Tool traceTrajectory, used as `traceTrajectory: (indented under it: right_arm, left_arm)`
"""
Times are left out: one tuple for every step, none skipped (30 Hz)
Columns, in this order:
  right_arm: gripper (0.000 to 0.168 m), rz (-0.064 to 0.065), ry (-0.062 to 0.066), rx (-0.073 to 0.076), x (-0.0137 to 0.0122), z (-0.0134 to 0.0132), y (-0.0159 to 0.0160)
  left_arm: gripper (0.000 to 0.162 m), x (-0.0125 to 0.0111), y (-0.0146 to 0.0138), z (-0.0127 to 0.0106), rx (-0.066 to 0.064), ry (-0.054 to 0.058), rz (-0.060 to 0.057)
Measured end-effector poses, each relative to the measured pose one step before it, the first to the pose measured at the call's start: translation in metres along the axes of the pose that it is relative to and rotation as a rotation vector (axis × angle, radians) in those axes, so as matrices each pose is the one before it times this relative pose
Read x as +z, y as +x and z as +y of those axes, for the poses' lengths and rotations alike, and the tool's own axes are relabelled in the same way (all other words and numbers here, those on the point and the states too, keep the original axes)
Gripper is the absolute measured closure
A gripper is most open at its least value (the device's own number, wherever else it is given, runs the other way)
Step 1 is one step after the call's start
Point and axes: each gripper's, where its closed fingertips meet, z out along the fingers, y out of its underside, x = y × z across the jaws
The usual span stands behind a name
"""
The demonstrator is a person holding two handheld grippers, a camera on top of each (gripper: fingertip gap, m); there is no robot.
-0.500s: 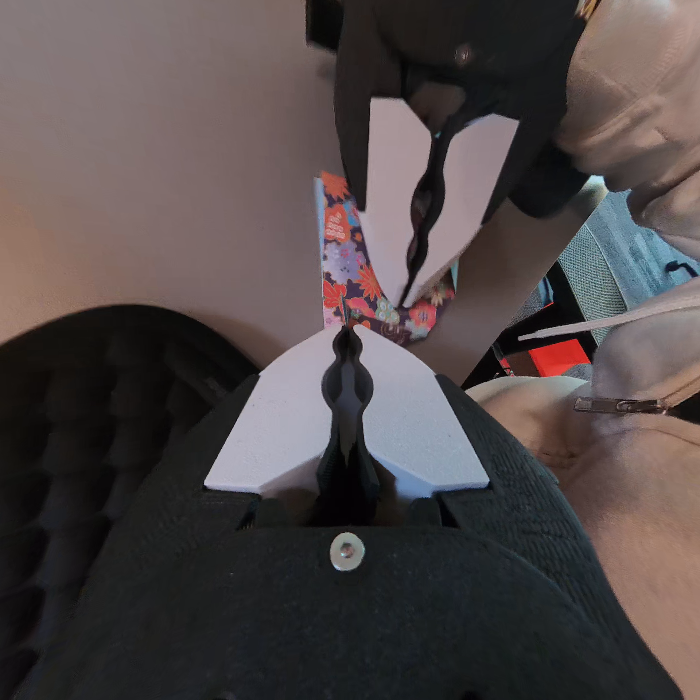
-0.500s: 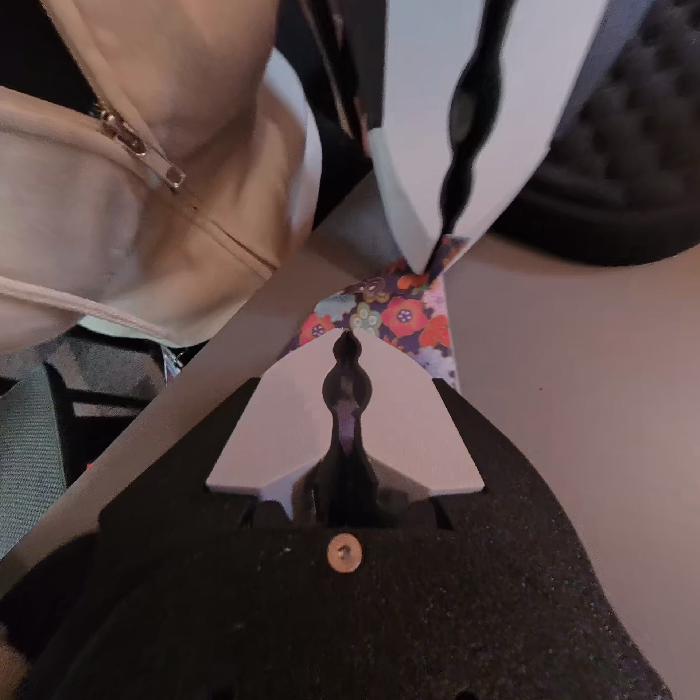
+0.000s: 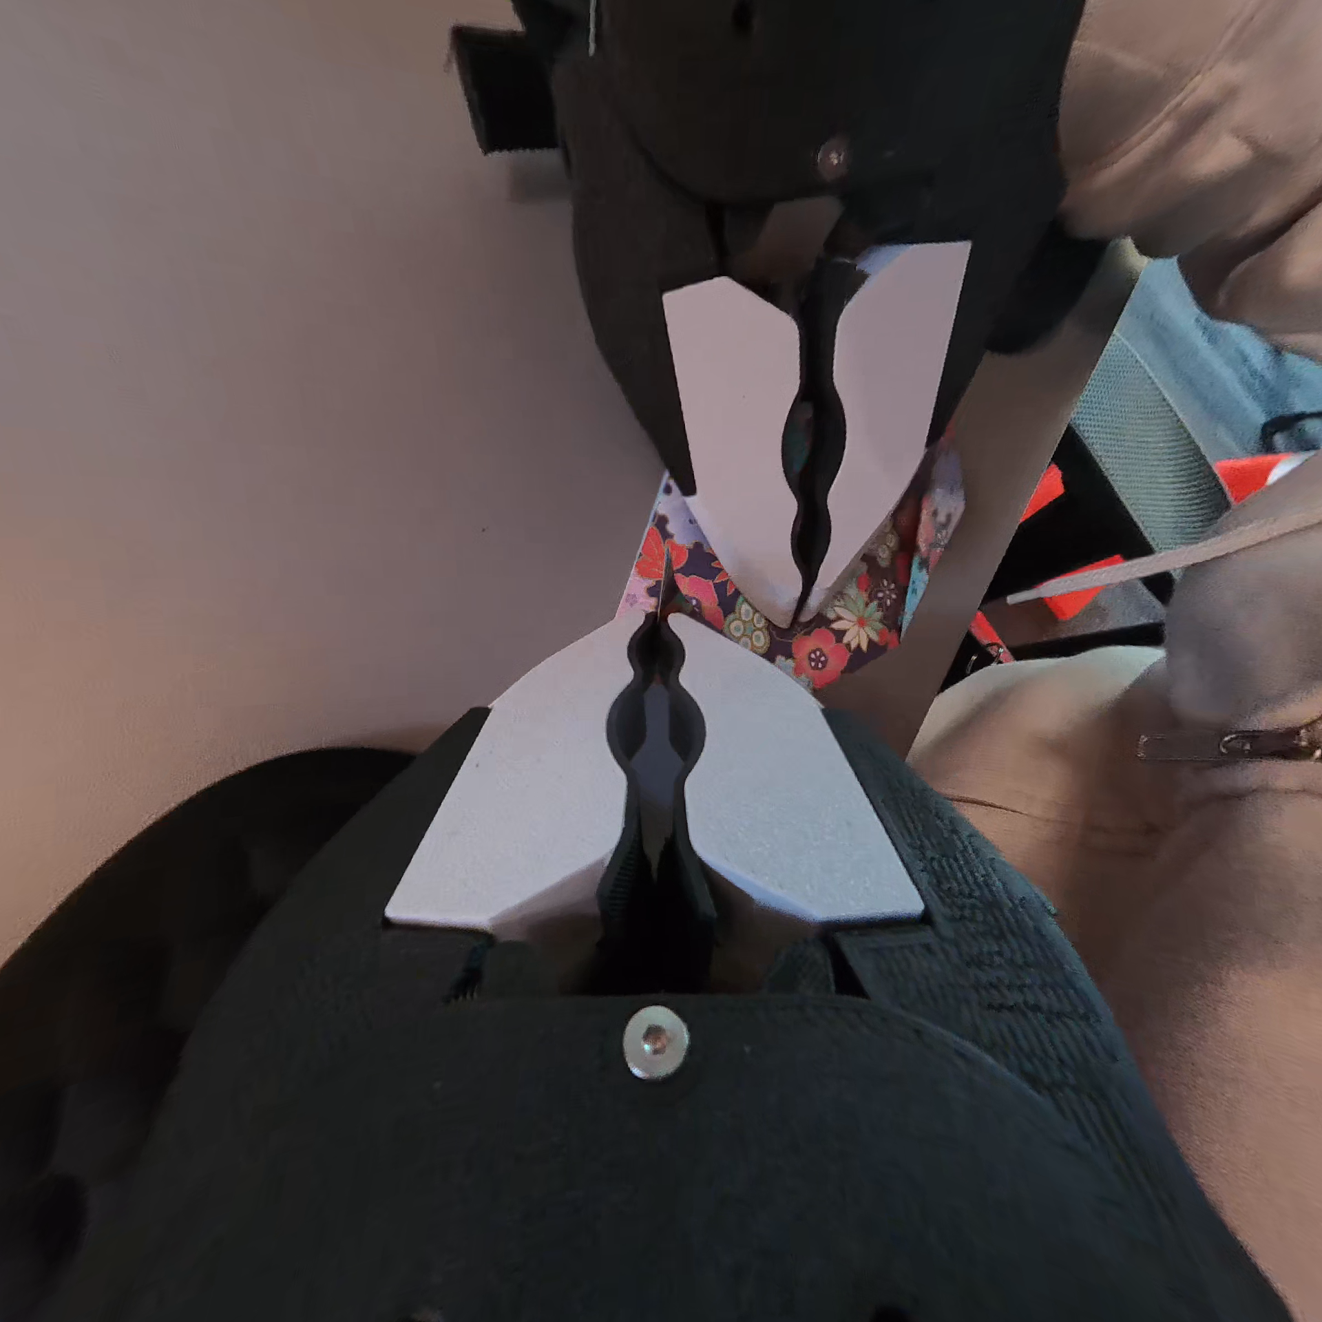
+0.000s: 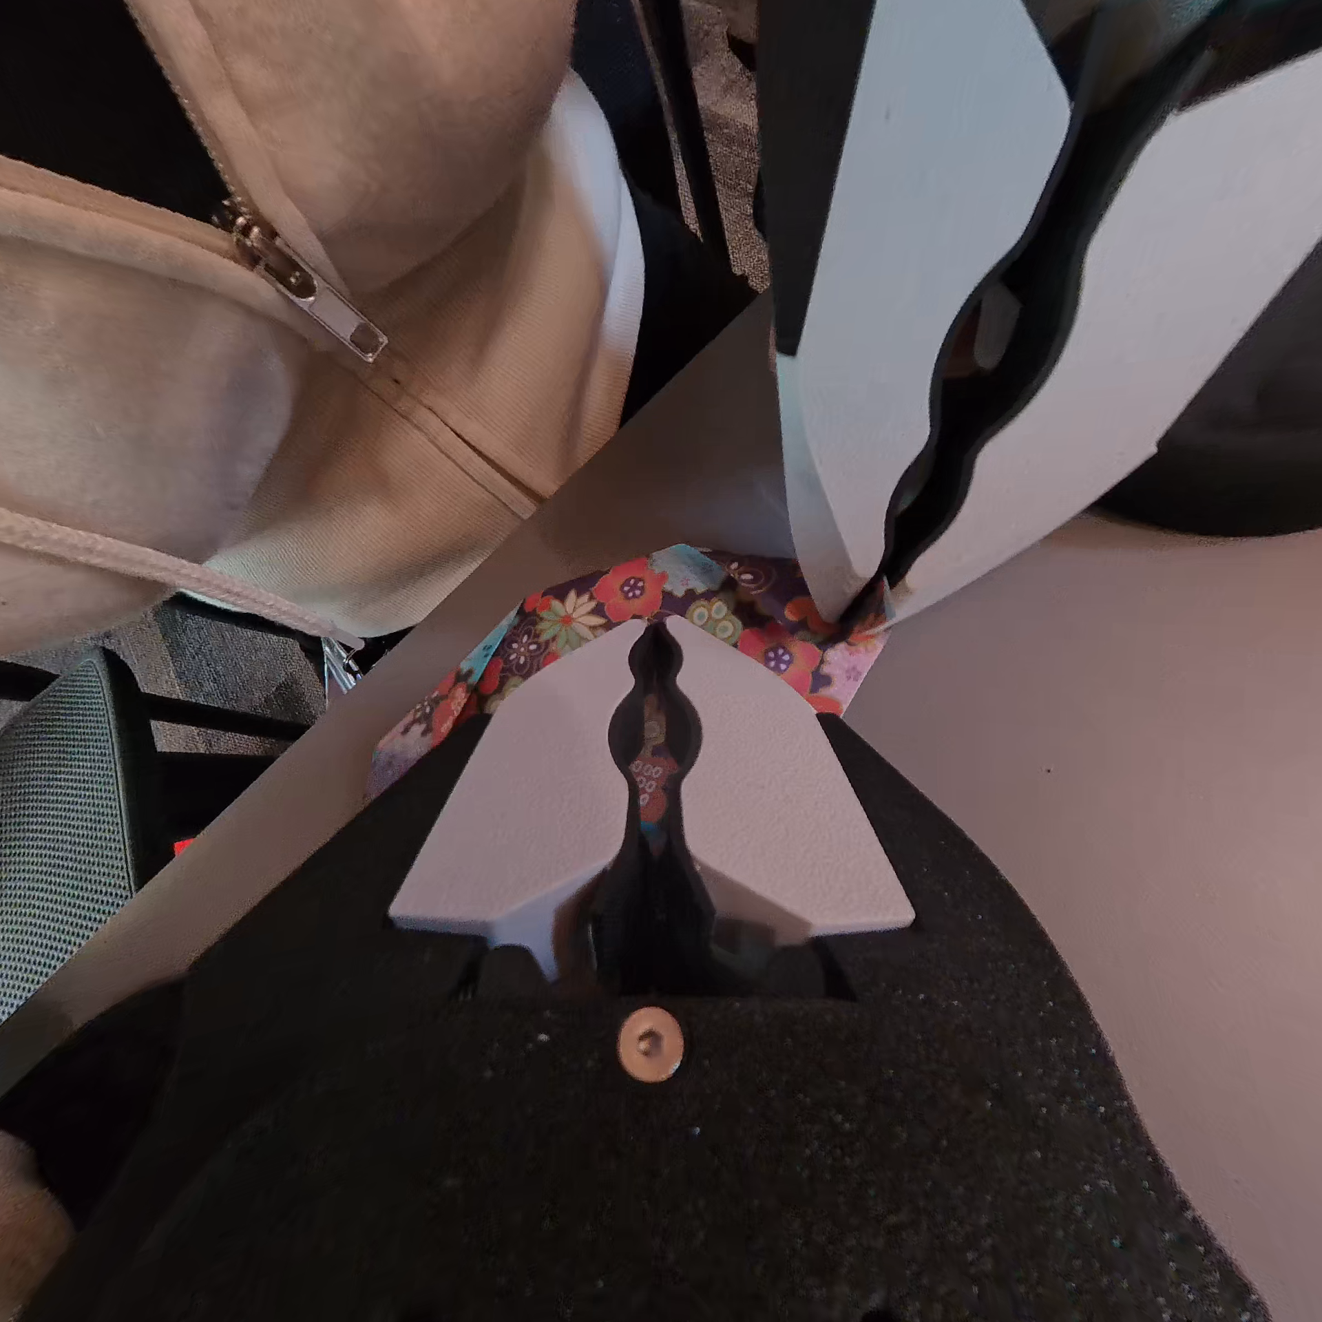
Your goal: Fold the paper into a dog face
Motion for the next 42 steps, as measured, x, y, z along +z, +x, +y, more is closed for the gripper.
traceTrajectory:
  right_arm:
    - [0.168,0.0,-0.0014,-0.005,0.00013,-0.00004,-0.00022]
    - [0.168,0.001,0.0003,-0.0017,-0.00002,-0.00002,-0.00006]
    - [0.168,0.0035,-0.0003,-0.004,-0.00001,0.00008,-0.00009]
    - [0.168,0.0094,-0.0005,-0.0097,0.00003,-0.00008,-0.00002]
    - [0.168,0.0153,-0.0003,-0.0133,-0.00005,0.00002,0.0]
    - [0.168,0.0177,-0.0005,-0.0164,-0.0006,0.0005,-0.00017]
    - [0.168,0.0236,0.0007,-0.0152,-0.00162,0.00128,0.00053]
    - [0.168,0.0428,0.0075,0.0012,-0.00283,0.00068,0.00403]
    - [0.168,0.0494,0.0036,0.0142,-0.00285,0.00075,0.00592]
    - [0.168,0.0424,-0.0117,0.0123,-0.0018,0.00178,0.00505]
    - [0.168,0.0232,-0.014,-0.0041,-0.00066,0.00022,0.00204]
    - [0.168,0.0329,-0.0185,-0.0201,-0.00019,-0.00096,0.00309]
    - [0.168,0.0249,0.0042,-0.0266,-0.00008,-0.00508,0.00216]
    - [0.168,0.0037,0.0344,-0.0198,0.00044,-0.00971,-0.0003]
    - [0.168,-0.005,0.0425,-0.0084,0.00139,-0.01034,-0.0006]
    - [0.168,-0.0105,0.0263,-0.0022,0.00285,-0.00659,-0.00072]
    - [0.168,-0.0178,0.0004,-0.0036,0.00401,-0.00159,-0.00141]
    - [0.168,-0.0046,-0.02,-0.0039,0.00425,0.00275,0.00061]
    - [0.168,-0.0148,-0.0205,-0.0049,0.00425,0.00397,-0.001]
    - [0.168,-0.0277,-0.0075,-0.006,0.00375,0.00237,-0.00338]
    - [0.168,-0.0071,0.0006,-0.0033,0.00299,0.00087,-0.00089]
    - [0.168,-0.0034,-0.0102,-0.0113,0.00218,0.00107,-0.00075]
    - [0.168,0.0104,-0.0008,-0.0239,0.00103,-0.00099,0.00092]
    - [0.168,0.011,-0.0005,-0.029,0.00081,-0.00077,0.00104]
    - [0.168,0.0022,-0.0002,-0.0186,0.0007,-0.00073,0.00052]
    - [0.168,-0.0059,0.0,-0.0097,0.0004,-0.00034,0.00003]
    - [0.168,-0.009,-0.0002,-0.0067,0.00005,-0.00002,-0.00019]
    - [0.168,-0.0053,0.0002,-0.0137,0.00003,-0.00006,-0.00022]
    - [0.168,-0.002,0.0006,-0.0198,-0.0001,-0.00001,-0.00004]
    - [0.168,-0.0033,0.0005,-0.0148,-0.00036,0.00022,-0.00012]
    - [0.168,-0.006,0.0002,0.0016,-0.00041,0.00026,0.00007]
    - [0.168,-0.0068,-0.0001,0.0055,-0.00033,0.00036,0.00007]
    - [0.168,-0.0013,0.0,-0.0024,-0.00057,0.00037,0.00027]
    - [0.168,0.0071,-0.0003,-0.0084,-0.00076,0.00064,0.00111]
    - [0.168,0.0171,-0.0005,-0.0038,-0.00153,0.0013,0.00228]
    - [0.167,0.013,0.0003,0.0045,-0.00238,0.00176,0.0017]
    - [0.167,0.0029,0.0003,0.0089,-0.0027,0.00229,0.00008]
    - [0.168,0.0012,-0.0008,0.0127,-0.00216,0.00191,-0.00039]
    - [0.168,0.0009,-0.0001,0.0101,-0.00111,0.00093,-0.00081]
    - [0.168,0.0062,-0.0016,-0.0003,-0.00027,0.00037,-0.00066]
    - [0.168,0.0125,0.0,-0.0075,-0.00009,-0.00008,0.00004]
    - [0.168,0.0129,-0.0018,-0.006,-0.00022,0.00013,0.00018]
  left_arm:
    - [0.161,0.00063,0.00047,-0.00158,0.0153,-0.0001,0.0043]
    - [0.161,0.00035,0.00079,-0.0017,0.0029,0.0032,0.0146]
    - [0.161,-0.00029,0.00124,-0.00141,-0.0087,0.0053,0.0259]
    - [0.161,-0.00175,0.00192,-0.00138,-0.0176,0.0113,0.0352]
    - [0.161,-0.00362,0.00361,-0.00201,-0.0154,0.0212,0.0478]
    - [0.161,-0.00517,0.00599,-0.001,0.0016,0.0194,0.0594]
    - [0.162,-0.00504,0.006,0.0033,0.019,-0.0054,0.0484]
    - [0.162,-0.00367,0.00047,0.00766,0.0248,-0.0322,-0.0042]
    - [0.161,-0.0021,-0.00284,0.00888,0.0361,-0.0392,-0.0378]
    - [0.161,-0.0009,0.00096,0.00578,0.0452,-0.0186,-0.0205]
    - [0.161,-0.00048,0.00433,0.0008,0.047,0.0062,-0.0043]
    - [0.161,-0.00005,0.00375,-0.00062,0.0489,0.0065,-0.0093]
    - [0.161,0.00051,0.00167,0.00078,0.0423,-0.005,-0.0188]
    - [0.161,0.00092,0.0016,0.00165,0.0357,-0.0114,-0.0135]
    - [0.161,0.00124,0.00226,0.0018,0.0361,-0.0102,-0.0072]
    - [0.161,0.00106,0.00164,0.00132,0.0367,-0.0067,-0.0119]
    - [0.161,0.00076,-0.00022,0.0007,0.0246,-0.0047,-0.022]
    - [0.161,0.00025,0.00024,-0.00028,0.0175,0.0016,-0.0138]
    - [0.161,-0.00034,0.00108,-0.00144,0.0178,0.0115,-0.0049]
    - [0.161,-0.00081,0.00022,-0.00177,0.0128,0.0159,-0.0072]
    - [0.161,-0.00109,-0.00007,-0.00163,0.0072,0.0149,-0.0053]
    - [0.161,-0.00107,0.00069,-0.00243,0.0101,0.0182,0.0002]
    - [0.161,-0.00061,0.00145,-0.0037,0.0177,0.0235,0.0034]
    - [0.162,-0.0003,0.00183,-0.00438,0.0226,0.0237,0.0044]
    - [0.162,0.00052,0.00151,-0.00432,0.0242,0.017,0.0043]
    - [0.162,0.0017,0.00003,-0.00225,0.022,0.0007,-0.0014]
    - [0.162,0.00282,-0.00189,0.00181,0.0138,-0.0273,-0.0078]
    - [0.162,0.00345,-0.00132,0.00385,0.0121,-0.0406,0.0009]
    - [0.162,0.00257,0.00031,0.00138,0.0118,-0.0197,0.0115]
    - [0.162,0.00049,0.00013,-0.00081,-0.0026,0.0018,0.0125]
    - [0.162,0.00005,-0.00048,-0.00021,-0.0185,0.004,0.01]
    - [0.162,0.00001,-0.00073,-0.00001,-0.0137,0.0068,0.0034]
    - [0.162,0.00009,-0.0008,0.00001,-0.0091,0.0056,-0.001]
    - [0.162,0.00002,-0.00143,-0.00009,-0.0164,0.003,-0.0021]
    - [0.162,0.00005,-0.00233,0.0003,-0.0237,0.001,-0.0036]
    - [0.162,0.00054,-0.00207,0.00212,-0.0303,-0.0092,0.0019]
    - [0.162,0.00184,-0.00217,0.00454,-0.0368,-0.0274,0.0044]
    - [0.162,0.00228,-0.00295,0.00385,-0.0338,-0.0282,-0.0029]
    - [0.161,0.00199,-0.00214,0.00226,-0.0243,-0.0206,-0.0004]
    - [0.162,0.0011,-0.00078,0.00086,-0.0198,-0.0111,0.0089]
    - [0.161,0.00026,-0.00054,0.00006,-0.023,-0.0013,0.0127]
    - [0.161,-0.00005,-0.00105,-0.00003,-0.0292,0.0025,0.0108]
